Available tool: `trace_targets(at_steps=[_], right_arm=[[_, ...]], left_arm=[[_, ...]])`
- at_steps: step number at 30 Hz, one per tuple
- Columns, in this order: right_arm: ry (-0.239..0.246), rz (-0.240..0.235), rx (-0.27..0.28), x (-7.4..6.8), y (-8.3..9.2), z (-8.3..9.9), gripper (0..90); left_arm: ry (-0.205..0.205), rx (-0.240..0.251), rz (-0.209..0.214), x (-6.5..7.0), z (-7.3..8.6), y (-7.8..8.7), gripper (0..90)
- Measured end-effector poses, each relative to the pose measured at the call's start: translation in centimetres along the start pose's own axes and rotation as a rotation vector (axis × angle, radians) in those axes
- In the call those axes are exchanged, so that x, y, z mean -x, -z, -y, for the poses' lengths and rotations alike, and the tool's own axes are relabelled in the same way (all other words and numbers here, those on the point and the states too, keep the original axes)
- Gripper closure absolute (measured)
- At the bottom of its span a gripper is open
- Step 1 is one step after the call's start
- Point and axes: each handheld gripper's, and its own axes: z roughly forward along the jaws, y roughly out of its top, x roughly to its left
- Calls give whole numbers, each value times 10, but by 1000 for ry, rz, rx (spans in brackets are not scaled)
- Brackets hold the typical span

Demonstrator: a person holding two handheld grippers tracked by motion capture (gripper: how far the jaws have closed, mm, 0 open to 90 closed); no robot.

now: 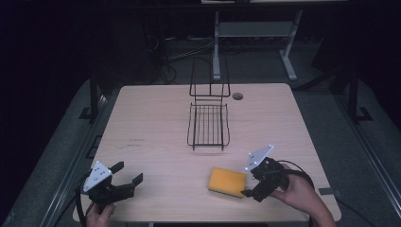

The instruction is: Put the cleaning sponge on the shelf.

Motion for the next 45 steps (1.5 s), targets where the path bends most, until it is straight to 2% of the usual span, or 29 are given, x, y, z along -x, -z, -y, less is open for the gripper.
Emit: trace_targets(at_steps=[25,34,45], right_arm=[[36,-53,-53,2,-31,-26,152],[57,-60,-71,3,-40,-35,152],[58,-64,-97,6,-51,-39,152]], left_arm=[[-9,-3,0,1,0,1,134],[-8,-1,-1,1,0,2,135],[-10,-2,2,1,0,1,134]])
